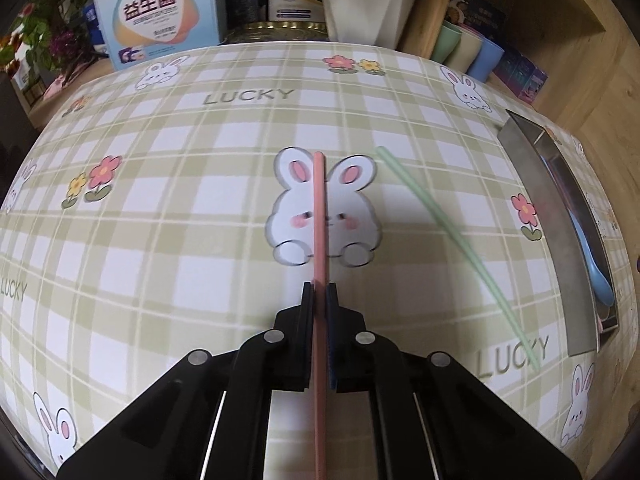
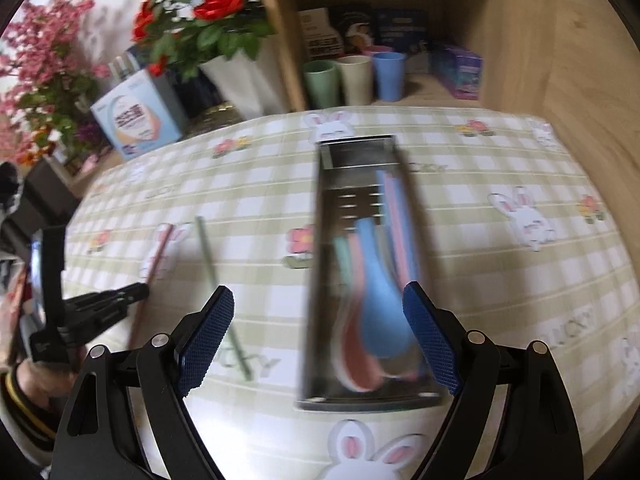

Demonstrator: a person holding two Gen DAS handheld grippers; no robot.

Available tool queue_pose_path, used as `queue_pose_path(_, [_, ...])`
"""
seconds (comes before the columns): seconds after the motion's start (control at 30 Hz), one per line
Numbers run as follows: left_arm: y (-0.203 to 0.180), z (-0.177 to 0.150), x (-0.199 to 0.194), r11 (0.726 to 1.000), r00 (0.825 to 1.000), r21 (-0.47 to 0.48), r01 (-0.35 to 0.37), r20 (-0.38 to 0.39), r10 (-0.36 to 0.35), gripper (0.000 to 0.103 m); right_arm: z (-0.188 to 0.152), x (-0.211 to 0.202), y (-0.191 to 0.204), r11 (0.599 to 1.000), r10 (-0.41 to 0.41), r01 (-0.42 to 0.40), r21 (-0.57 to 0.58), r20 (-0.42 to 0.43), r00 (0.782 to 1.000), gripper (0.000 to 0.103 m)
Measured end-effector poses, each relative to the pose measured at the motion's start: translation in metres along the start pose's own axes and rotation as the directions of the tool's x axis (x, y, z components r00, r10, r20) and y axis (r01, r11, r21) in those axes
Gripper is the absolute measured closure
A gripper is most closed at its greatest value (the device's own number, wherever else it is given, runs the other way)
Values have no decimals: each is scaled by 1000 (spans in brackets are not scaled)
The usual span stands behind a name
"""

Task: Organize utensils
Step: 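Close the right tool on the green chopstick while the left tool holds the pink chopstick, then carry the green chopstick with the right tool and pink chopstick with the left tool to the tray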

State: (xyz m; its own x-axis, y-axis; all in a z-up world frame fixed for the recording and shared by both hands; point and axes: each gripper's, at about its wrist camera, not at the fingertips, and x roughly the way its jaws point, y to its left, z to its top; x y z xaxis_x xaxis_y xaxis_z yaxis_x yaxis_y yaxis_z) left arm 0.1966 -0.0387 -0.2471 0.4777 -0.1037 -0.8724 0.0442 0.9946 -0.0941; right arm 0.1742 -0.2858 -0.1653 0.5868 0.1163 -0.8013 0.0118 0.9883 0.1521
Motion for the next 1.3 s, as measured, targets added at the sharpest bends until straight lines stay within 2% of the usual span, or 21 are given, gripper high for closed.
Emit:
queue_pose_path(0.1, [13, -7, -5, 1000, 1000, 7, -8, 15, 8, 97, -2, 11, 20, 998, 53, -53, -24, -9, 999, 20])
queue_pose_path(0.4, [63, -22, -19, 999, 999, -43, -5, 43, 7, 97, -2, 62, 96, 972, 97, -103, -213, -37, 995, 20])
queue_pose_path(0.43, [65, -23, -19, 999, 999, -48, 6, 46, -4, 97, -1, 70, 100, 970, 94, -102, -221, -49, 994, 23])
queue_pose_path(0.47, [68, -24, -20, 998, 999, -57, 25, 49, -22, 97, 1, 80, 103, 968, 82, -96, -230, -70, 994, 35])
queue_pose_path(0.57, [72, -25, -20, 996, 998, -75, 48, 54, -44, 97, 4, 107, 108, 965, 46, -78, -251, -129, 991, 53])
queue_pose_path(0.67, [74, -26, -20, 994, 996, -84, 69, 63, -64, 97, 5, 123, 107, 964, 13, -55, -261, -158, 987, 67])
queue_pose_path(0.8, [79, -28, -20, 990, 993, -102, 100, 73, -93, 96, 2, 130, 107, 964, 19, -60, -261, -157, 987, 74])
queue_pose_path(0.87, [80, -28, -19, 989, 993, -105, 104, 75, -96, 96, -2, 130, 113, 951, -12, -34, -309, -145, 989, 76])
queue_pose_path(1.03, [78, -31, -20, 990, 992, -98, 97, 90, -88, 96, -4, 128, 112, 958, 48, -87, -273, -144, 988, 96])
queue_pose_path(1.3, [75, -30, -21, 994, 993, -76, 79, 89, -72, 96, -22, 116, 105, 971, 80, -96, -218, -82, 993, 97])
